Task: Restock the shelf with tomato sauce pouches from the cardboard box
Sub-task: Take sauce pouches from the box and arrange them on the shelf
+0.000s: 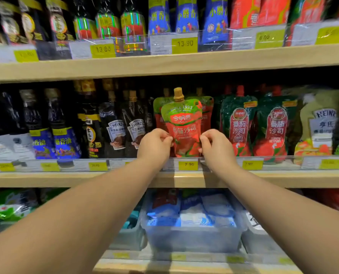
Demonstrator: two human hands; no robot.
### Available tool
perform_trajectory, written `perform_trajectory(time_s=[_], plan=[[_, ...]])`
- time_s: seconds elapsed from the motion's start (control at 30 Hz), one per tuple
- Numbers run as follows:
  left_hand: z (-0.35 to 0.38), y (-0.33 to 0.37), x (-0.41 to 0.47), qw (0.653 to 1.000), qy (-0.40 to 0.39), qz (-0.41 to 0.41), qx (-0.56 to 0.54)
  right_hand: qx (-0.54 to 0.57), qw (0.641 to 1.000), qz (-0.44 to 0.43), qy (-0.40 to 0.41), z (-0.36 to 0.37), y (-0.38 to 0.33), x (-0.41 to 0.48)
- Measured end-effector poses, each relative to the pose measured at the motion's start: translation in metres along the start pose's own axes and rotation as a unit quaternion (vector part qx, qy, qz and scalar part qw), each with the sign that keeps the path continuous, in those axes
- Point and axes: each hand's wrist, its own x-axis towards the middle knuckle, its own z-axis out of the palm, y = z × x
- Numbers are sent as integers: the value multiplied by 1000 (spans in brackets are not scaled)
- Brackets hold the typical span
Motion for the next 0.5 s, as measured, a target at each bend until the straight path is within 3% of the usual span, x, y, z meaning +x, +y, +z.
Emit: perform_trajectory(time_s=[0.27, 0.5], plan=[[32, 3, 4, 997, -66, 13, 48, -74, 995, 72, 7, -7, 23, 16], [48, 11, 2, 994, -52, 40, 93, -87, 993, 67, 51, -17, 40, 18]])
